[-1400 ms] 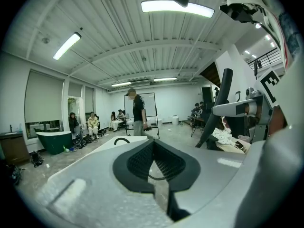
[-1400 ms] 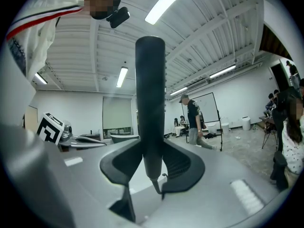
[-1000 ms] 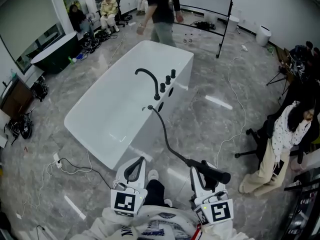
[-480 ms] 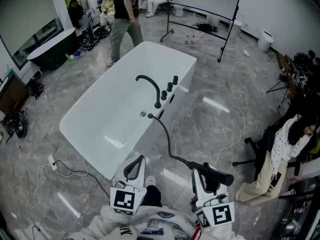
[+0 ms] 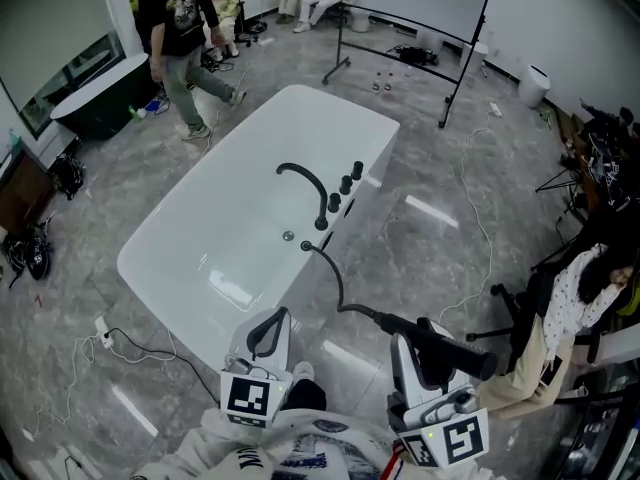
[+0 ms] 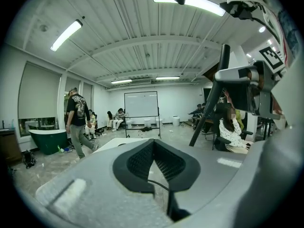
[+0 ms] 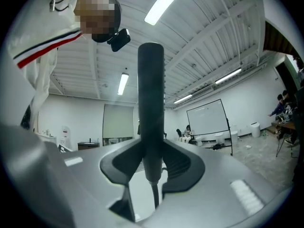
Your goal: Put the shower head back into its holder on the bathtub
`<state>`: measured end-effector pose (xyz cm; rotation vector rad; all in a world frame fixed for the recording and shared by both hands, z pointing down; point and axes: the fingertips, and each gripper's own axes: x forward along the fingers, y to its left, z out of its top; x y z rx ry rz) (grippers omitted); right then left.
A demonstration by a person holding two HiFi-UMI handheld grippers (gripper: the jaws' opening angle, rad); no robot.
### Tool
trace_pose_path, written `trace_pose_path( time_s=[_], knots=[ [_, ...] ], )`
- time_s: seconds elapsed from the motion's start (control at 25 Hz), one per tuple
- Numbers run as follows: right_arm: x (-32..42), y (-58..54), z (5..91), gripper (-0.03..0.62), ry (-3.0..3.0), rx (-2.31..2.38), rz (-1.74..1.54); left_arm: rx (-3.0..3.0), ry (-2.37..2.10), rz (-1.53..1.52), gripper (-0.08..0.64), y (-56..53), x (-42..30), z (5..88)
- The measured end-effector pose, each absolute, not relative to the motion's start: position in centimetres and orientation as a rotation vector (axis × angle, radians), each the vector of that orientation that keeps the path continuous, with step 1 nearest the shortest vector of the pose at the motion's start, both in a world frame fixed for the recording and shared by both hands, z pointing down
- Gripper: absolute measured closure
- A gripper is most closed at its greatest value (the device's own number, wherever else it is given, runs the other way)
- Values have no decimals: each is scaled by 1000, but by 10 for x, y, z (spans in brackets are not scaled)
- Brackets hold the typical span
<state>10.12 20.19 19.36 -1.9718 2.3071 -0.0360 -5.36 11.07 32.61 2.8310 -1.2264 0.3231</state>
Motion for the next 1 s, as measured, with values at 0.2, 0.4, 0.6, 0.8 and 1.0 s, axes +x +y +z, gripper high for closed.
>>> trace_pose_path(
  time_s=[0.2,0.4,0.6,0.8,1.0],
  knots=[
    [90,184,158,454,2308,-1918,69,2829,-1243,311,568,88,-63,324],
    [74,164,149,454,2328,-1881,76,2828,-1251,287,568,70,-69,318],
    [62,140,128,454,2324,-1849,121,2835,-1235,276,568,49,-74,317],
    [44,116,103,454,2321,-1806,193,2853,-1228,247,568,22,-80,310],
    [32,96,88,454,2327,-1771,235,2865,-1237,212,568,-1,-80,299]
  ],
)
